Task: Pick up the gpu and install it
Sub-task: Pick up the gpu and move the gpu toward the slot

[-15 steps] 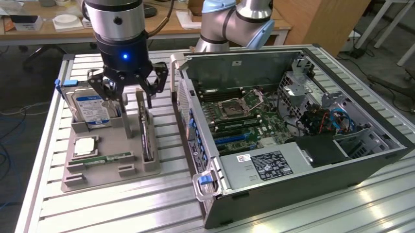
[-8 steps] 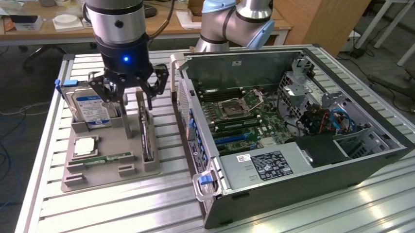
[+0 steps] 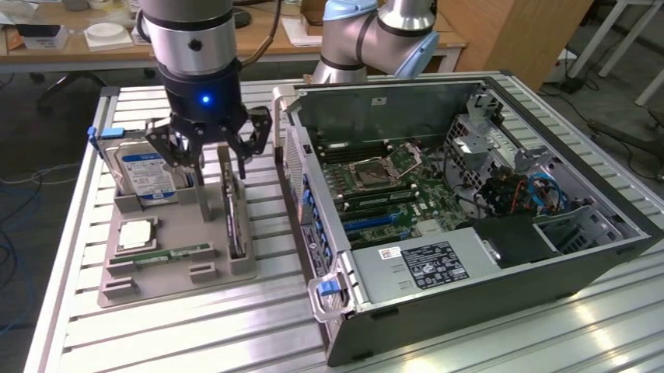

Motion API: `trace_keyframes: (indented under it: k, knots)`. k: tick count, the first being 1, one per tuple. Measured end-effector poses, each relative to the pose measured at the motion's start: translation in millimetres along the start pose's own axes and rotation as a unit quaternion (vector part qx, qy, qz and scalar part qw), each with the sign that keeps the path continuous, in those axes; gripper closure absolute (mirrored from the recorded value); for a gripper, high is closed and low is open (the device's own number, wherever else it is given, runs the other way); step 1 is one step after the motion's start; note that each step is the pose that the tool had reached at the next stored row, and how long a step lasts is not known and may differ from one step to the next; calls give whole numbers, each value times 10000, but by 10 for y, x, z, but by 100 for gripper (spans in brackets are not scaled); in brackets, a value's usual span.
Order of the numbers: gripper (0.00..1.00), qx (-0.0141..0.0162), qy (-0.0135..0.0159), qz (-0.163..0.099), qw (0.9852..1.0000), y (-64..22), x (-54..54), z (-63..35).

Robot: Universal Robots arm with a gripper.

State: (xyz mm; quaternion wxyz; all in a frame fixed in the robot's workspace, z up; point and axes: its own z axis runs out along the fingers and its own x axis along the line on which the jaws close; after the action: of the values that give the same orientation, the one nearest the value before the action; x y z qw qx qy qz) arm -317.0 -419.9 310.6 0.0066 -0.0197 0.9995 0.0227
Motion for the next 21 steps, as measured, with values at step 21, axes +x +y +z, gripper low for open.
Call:
trace_keyframes:
  k: [21]
  knots:
    - [41, 1, -4, 40, 10000, -153, 6, 322]
